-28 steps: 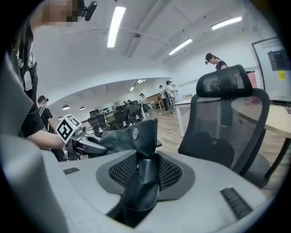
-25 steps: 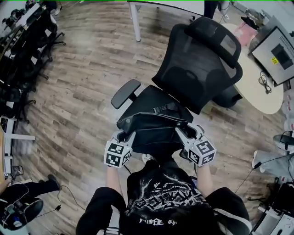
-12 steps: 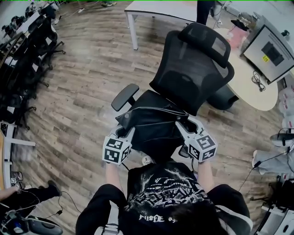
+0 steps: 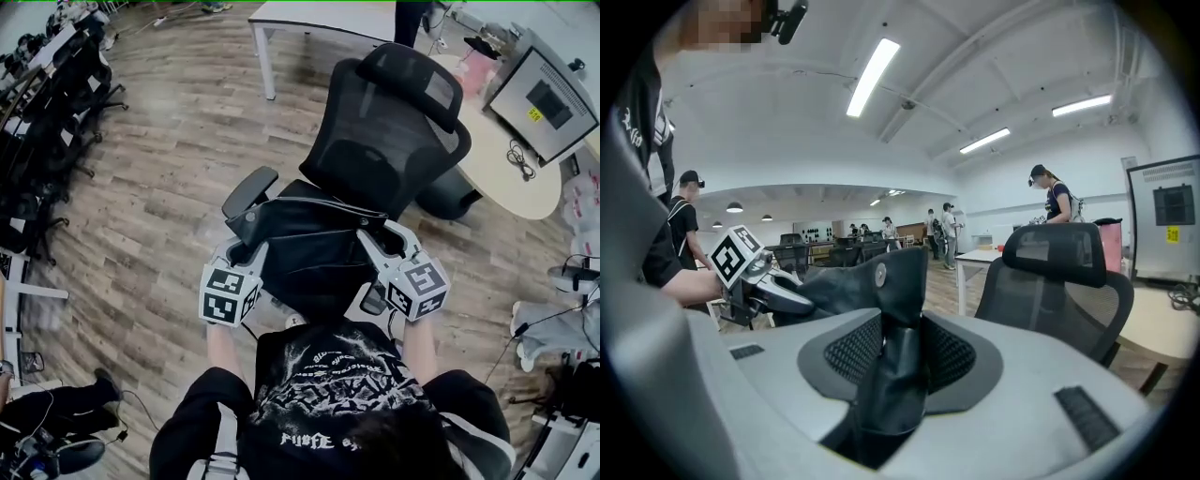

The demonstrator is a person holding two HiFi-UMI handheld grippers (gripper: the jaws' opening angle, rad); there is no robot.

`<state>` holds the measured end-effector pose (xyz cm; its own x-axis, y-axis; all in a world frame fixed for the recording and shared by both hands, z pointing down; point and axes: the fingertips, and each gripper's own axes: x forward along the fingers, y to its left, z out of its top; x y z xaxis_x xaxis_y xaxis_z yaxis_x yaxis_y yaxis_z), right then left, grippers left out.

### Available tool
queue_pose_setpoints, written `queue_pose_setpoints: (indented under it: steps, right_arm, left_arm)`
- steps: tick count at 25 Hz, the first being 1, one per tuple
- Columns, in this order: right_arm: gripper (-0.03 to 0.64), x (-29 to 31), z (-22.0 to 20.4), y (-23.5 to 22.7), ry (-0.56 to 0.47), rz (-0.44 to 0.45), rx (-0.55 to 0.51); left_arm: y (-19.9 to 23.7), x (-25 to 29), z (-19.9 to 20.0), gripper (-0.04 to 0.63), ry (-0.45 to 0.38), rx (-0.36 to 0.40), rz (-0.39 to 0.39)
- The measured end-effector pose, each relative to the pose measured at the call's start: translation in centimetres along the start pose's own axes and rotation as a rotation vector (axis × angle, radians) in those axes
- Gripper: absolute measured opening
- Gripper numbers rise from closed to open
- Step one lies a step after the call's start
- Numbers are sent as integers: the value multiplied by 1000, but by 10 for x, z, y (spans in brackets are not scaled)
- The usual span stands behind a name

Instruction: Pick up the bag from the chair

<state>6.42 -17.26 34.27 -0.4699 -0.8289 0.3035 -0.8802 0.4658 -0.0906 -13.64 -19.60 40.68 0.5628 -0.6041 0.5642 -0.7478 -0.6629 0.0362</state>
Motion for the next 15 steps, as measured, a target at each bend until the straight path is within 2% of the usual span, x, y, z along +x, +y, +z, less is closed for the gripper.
queue_pose_setpoints:
  steps: [9, 15]
  right_arm:
    - [138, -5, 45, 2, -82, -12, -71]
    - [138, -15, 77, 6, -151, -27, -108]
  left_arm:
    - [5, -22, 40, 87, -90, 34, 24]
    - [5, -45, 74, 87, -158, 95, 63]
